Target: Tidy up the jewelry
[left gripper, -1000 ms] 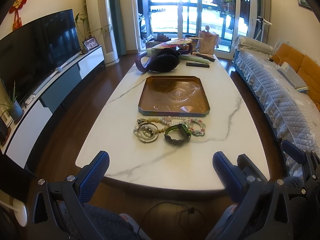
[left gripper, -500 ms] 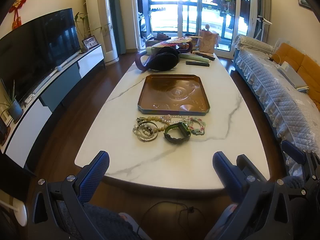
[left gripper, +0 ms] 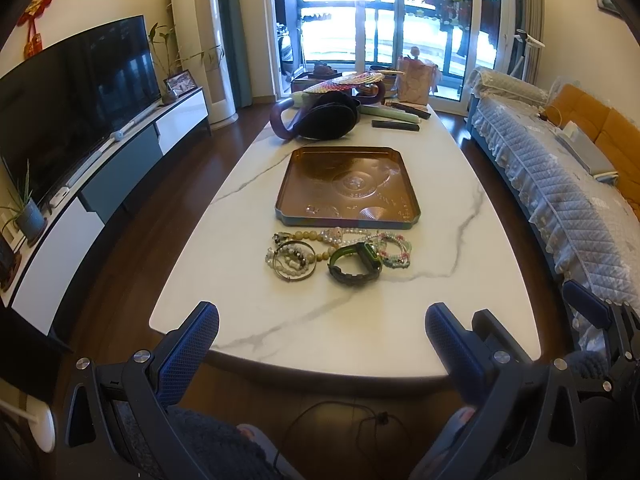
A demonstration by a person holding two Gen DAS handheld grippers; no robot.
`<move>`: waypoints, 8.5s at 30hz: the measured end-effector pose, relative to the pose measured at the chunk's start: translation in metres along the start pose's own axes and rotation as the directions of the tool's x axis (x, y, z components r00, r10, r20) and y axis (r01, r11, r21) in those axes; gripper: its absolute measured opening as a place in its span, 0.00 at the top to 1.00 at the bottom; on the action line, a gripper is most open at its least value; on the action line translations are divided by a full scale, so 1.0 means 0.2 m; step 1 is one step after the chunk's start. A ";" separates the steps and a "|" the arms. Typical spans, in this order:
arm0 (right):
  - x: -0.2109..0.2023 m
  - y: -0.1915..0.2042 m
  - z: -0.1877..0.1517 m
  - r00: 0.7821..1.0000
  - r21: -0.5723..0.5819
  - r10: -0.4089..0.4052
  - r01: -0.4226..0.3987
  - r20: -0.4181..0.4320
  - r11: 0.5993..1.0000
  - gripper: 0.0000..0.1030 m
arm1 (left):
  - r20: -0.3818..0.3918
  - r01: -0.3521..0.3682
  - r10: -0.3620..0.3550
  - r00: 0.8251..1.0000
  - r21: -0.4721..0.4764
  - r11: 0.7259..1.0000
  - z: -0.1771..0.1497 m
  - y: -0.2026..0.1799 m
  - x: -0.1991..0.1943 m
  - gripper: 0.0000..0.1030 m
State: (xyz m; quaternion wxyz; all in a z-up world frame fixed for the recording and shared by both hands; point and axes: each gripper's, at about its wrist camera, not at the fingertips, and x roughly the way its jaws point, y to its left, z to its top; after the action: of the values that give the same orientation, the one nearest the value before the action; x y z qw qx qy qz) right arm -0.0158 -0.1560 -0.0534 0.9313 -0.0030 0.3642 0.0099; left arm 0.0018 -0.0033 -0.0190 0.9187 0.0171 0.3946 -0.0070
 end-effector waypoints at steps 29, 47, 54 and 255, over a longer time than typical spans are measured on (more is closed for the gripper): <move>0.18 0.04 -0.03 0.998 -0.034 0.048 -0.049 -0.040 0.998 0.03 | -0.015 0.007 -0.008 1.000 -0.048 0.999 -0.12 0.05 0.18 0.01; 0.59 -0.05 -0.04 0.961 -0.056 0.251 -0.246 0.114 0.968 0.04 | -0.128 0.159 -0.182 0.975 -0.177 0.971 -0.10 0.35 0.70 0.01; 0.74 0.03 0.11 0.971 -0.156 0.240 -0.234 0.020 0.960 0.00 | -0.094 0.169 -0.177 0.980 -0.089 0.982 -0.03 0.44 0.87 0.01; 1.30 -0.08 0.42 0.978 -0.190 0.207 -0.202 0.003 0.961 0.12 | -0.080 0.142 -0.140 0.987 0.024 0.990 0.53 0.20 1.38 0.05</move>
State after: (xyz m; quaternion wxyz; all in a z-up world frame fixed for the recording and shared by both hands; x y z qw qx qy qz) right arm 0.2323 -0.1665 -0.1691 0.9249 -0.0536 0.3491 0.1405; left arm 0.2688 0.0320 -0.1455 0.8994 0.0032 0.4303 -0.0771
